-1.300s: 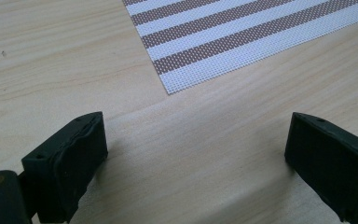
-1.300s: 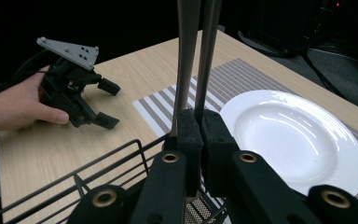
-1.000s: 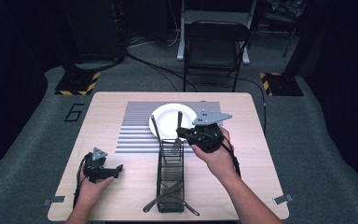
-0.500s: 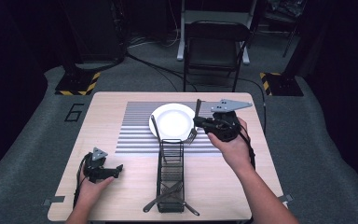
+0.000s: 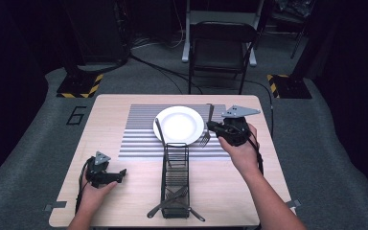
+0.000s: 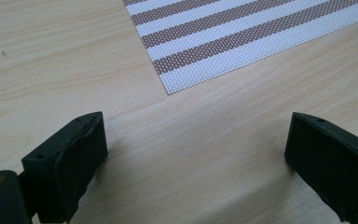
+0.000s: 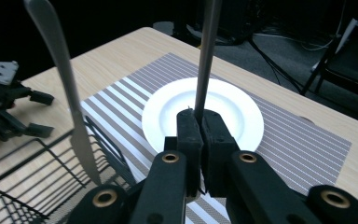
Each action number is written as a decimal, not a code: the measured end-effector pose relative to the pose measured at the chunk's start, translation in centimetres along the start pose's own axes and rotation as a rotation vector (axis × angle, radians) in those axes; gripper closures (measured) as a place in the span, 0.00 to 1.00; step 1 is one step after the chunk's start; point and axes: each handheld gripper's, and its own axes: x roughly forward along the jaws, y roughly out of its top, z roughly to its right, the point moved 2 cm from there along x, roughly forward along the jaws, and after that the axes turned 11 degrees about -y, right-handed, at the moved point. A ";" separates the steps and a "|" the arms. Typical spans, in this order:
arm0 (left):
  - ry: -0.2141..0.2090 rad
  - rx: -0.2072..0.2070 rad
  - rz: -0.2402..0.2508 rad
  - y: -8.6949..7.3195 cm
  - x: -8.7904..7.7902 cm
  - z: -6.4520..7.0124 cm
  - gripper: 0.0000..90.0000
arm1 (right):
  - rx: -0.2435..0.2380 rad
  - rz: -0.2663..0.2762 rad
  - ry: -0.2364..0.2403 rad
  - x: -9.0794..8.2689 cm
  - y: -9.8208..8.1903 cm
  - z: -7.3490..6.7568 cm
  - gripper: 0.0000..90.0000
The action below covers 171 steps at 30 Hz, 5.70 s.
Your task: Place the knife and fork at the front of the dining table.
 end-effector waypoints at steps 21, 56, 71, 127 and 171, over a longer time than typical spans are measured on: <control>0.000 0.001 -0.001 0.0 0.0 0.0 0.06 | 0.029 -0.089 -0.073 4.7 -4.2 2.2 0.98; 0.002 -0.001 0.001 0.0 0.0 0.0 0.06 | 0.137 -0.180 -0.129 10.0 -7.0 3.7 0.97; 0.003 -0.003 0.003 0.0 0.0 0.0 0.06 | 0.262 -0.174 -0.179 12.1 -7.4 4.4 0.97; 0.005 -0.004 0.004 0.0 0.0 0.1 0.06 | 0.391 -0.320 -0.294 17.9 -9.1 5.5 0.97; 0.005 -0.004 0.005 0.0 0.0 0.1 0.07 | 0.455 -0.372 -0.344 18.4 -10.7 6.9 0.92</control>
